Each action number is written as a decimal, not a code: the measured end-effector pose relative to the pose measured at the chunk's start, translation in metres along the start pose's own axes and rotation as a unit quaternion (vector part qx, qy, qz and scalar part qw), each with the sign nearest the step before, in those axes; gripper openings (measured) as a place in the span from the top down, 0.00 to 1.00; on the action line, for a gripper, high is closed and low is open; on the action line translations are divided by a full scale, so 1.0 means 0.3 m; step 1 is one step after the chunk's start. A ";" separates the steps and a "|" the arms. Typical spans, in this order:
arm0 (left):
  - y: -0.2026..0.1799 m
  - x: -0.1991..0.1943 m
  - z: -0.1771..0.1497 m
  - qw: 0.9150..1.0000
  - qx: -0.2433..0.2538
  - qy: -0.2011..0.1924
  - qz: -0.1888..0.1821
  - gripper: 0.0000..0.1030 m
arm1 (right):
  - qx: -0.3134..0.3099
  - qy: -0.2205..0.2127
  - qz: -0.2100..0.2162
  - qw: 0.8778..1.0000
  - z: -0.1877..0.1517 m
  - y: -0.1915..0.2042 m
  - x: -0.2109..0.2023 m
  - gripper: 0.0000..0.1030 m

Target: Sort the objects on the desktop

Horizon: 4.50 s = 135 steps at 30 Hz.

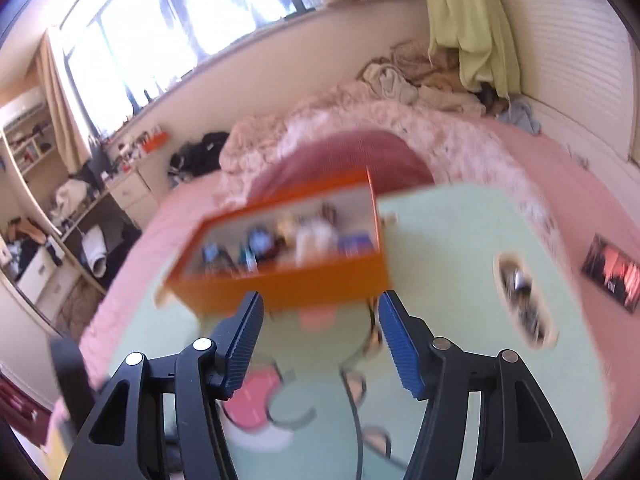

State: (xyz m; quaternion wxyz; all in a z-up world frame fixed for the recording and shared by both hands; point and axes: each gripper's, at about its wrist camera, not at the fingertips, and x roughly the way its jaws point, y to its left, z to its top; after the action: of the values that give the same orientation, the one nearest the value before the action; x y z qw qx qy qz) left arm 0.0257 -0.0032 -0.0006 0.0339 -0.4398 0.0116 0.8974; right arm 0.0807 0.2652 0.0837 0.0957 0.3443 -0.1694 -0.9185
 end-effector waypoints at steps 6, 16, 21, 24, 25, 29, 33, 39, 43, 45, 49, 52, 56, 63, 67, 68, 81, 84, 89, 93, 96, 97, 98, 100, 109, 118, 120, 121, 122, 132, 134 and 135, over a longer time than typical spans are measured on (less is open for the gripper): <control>0.001 -0.001 -0.002 1.000 0.000 0.000 0.000 0.00 | -0.029 0.126 -0.041 0.991 0.212 0.082 0.252 0.41; -0.004 -0.005 -0.006 1.000 0.000 -0.001 0.000 0.00 | -0.034 0.174 -0.078 0.981 0.161 0.067 0.416 0.77; -0.002 -0.006 -0.008 1.000 0.001 -0.001 0.001 0.00 | -0.036 0.063 -0.010 0.997 0.161 0.104 0.170 0.77; -0.001 -0.006 -0.009 1.000 0.000 -0.002 0.000 0.00 | -0.025 0.074 0.037 0.996 0.083 0.105 0.075 0.77; -0.002 -0.007 -0.009 1.000 0.001 -0.002 0.001 0.00 | -0.030 0.083 0.042 0.995 0.057 0.105 0.073 0.77; 0.000 -0.006 -0.010 1.000 0.001 -0.002 0.000 0.00 | -0.047 0.119 0.028 0.991 -0.078 0.094 0.127 0.77; 0.000 -0.007 -0.011 1.000 0.000 -0.002 0.000 0.00 | 0.000 0.143 0.038 0.989 -0.142 0.027 0.224 0.74; 0.000 -0.007 -0.012 1.000 0.000 -0.002 0.000 0.00 | 0.027 0.075 0.021 0.997 -0.181 -0.039 0.101 0.16; 0.001 -0.007 -0.013 1.000 0.000 -0.002 0.000 0.00 | -0.044 0.111 -0.053 0.991 -0.267 -0.006 0.072 0.16; 0.000 -0.008 -0.013 1.000 0.001 -0.002 0.001 0.00 | -0.089 0.122 -0.106 0.983 -0.304 0.022 0.093 0.15; 0.006 -0.010 -0.015 1.000 -0.001 -0.002 0.001 0.00 | -0.111 0.135 -0.129 0.976 -0.339 0.019 0.136 0.00; 0.004 -0.013 -0.016 1.000 -0.002 -0.002 0.003 0.00 | -0.109 0.132 -0.127 0.977 -0.350 -0.004 0.129 0.00; 0.003 -0.012 -0.017 1.000 -0.002 -0.002 0.003 0.00 | -0.110 0.132 -0.127 0.977 -0.349 -0.007 0.129 0.00; 0.003 -0.013 -0.019 1.000 -0.002 -0.003 0.003 0.00 | -0.110 0.132 -0.127 0.977 -0.348 -0.009 0.125 0.00; 0.004 -0.013 -0.020 1.000 -0.002 -0.003 0.003 0.00 | -0.110 0.132 -0.127 0.977 -0.349 -0.011 0.124 0.00; 0.004 -0.013 -0.020 1.000 -0.002 -0.003 0.003 0.00 | -0.110 0.132 -0.127 0.977 -0.345 -0.006 0.125 0.00; 0.003 -0.016 -0.024 1.000 -0.003 -0.003 0.004 0.00 | -0.110 0.132 -0.127 0.977 -0.343 -0.005 0.125 0.00; 0.003 -0.016 -0.024 1.000 -0.004 -0.004 0.004 0.00 | -0.110 0.133 -0.127 0.977 -0.343 -0.005 0.125 0.00; 0.012 -0.016 -0.025 1.000 -0.011 -0.006 0.004 0.00 | -0.110 0.133 -0.127 0.977 -0.344 -0.006 0.125 0.00; 0.035 -0.029 -0.027 1.000 -0.029 -0.011 -0.004 0.00 | -0.111 0.133 -0.126 0.977 -0.345 -0.006 0.124 0.00; 0.090 -0.080 -0.030 0.997 -0.065 -0.042 -0.019 0.00 | -0.111 0.132 -0.126 0.977 -0.348 -0.009 0.124 0.00; 0.102 -0.107 -0.025 0.996 -0.069 -0.058 -0.023 0.02 | -0.111 0.133 -0.126 0.977 -0.345 -0.006 0.124 0.00; 0.105 -0.134 -0.015 0.995 -0.064 -0.071 -0.026 0.06 | -0.111 0.133 -0.126 0.977 -0.345 -0.006 0.124 0.00; 0.094 -0.184 0.022 0.994 -0.047 -0.091 -0.024 0.11 | -0.111 0.133 -0.126 0.977 -0.346 -0.007 0.123 0.00; 0.018 -0.122 0.425 0.993 -0.035 -0.040 -0.109 0.56 | -0.111 0.132 -0.126 0.977 -0.346 -0.007 0.120 0.00; -0.056 0.295 0.618 0.986 -0.082 0.137 -0.053 0.57 | -0.111 0.132 -0.125 0.977 -0.351 -0.012 0.117 0.00; -0.079 0.342 0.636 0.985 -0.067 0.150 -0.046 0.55 | -0.112 0.130 -0.124 0.977 -0.346 0.002 0.111 0.00; -0.087 0.347 0.647 0.986 -0.058 0.150 -0.040 0.48 | -0.113 0.129 -0.123 0.977 -0.349 0.000 0.110 0.00; -0.094 0.354 0.654 0.986 -0.045 0.156 -0.031 0.37 | -0.114 0.128 -0.123 0.977 -0.340 0.003 0.113 0.00; -0.157 0.333 0.633 0.983 0.078 0.167 0.013 0.67 | -0.116 0.126 -0.124 0.977 -0.313 0.017 0.129 0.00; -0.134 0.335 0.633 0.983 0.074 0.165 0.001 0.71 | -0.116 0.126 -0.123 0.977 -0.314 0.015 0.127 0.00; -0.121 0.332 0.634 0.984 0.072 0.162 -0.004 0.71 | -0.116 0.126 -0.124 0.977 -0.312 0.015 0.130 0.00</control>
State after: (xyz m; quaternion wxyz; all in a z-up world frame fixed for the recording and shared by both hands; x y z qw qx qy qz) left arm -0.1826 0.0476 0.0376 0.0670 -0.5757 0.0797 0.8110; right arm 0.1141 0.2266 -0.0042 0.0415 0.4621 -0.0042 -0.8858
